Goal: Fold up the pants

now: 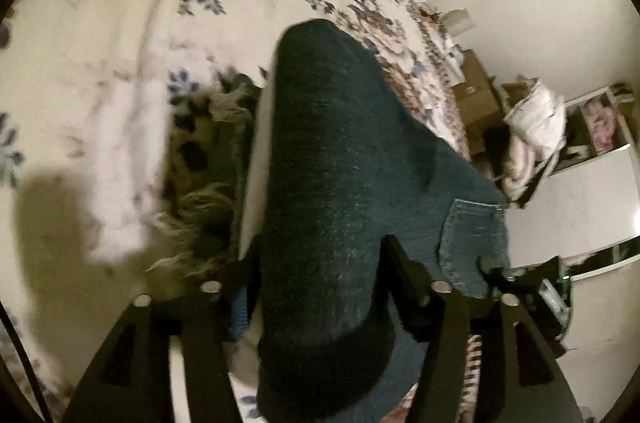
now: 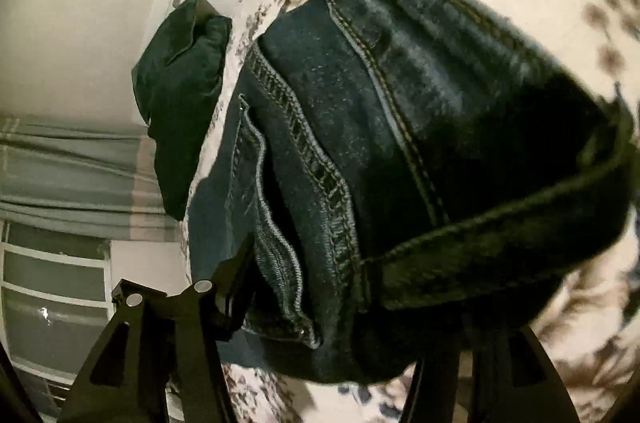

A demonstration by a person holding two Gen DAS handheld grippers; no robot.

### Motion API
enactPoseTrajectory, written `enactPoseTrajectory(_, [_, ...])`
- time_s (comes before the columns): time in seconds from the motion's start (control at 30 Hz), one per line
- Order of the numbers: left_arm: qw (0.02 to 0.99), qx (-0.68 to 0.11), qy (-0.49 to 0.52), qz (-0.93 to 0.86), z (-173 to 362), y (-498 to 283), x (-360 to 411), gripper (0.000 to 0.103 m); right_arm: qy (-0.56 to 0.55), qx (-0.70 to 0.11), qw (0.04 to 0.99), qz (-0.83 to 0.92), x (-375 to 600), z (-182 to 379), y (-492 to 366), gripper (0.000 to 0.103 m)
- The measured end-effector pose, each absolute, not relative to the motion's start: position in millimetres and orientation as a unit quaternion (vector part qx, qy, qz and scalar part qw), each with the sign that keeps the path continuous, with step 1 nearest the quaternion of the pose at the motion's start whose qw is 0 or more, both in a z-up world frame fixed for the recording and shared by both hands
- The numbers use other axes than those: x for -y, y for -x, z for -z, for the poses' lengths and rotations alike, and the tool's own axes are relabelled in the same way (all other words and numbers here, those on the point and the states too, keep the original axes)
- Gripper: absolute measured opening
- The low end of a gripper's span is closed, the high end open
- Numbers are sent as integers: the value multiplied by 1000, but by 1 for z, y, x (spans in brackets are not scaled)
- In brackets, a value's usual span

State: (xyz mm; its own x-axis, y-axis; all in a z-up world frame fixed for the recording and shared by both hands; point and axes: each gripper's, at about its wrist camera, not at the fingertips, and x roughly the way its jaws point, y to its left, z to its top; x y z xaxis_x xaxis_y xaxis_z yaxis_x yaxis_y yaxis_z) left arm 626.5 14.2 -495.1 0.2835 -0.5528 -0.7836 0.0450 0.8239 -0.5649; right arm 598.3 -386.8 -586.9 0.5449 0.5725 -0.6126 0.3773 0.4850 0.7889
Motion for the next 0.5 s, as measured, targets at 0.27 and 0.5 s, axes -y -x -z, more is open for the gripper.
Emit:
enactPoseTrajectory(0.27, [825,-557,74,69,431,-583,-2,90,-246,-546,797,71,359,503,-581,103])
enactPoseTrajectory(0.5, [842,-539,12,12,389,-548,16,97,-123,-533,830,112,330,446,-545,103])
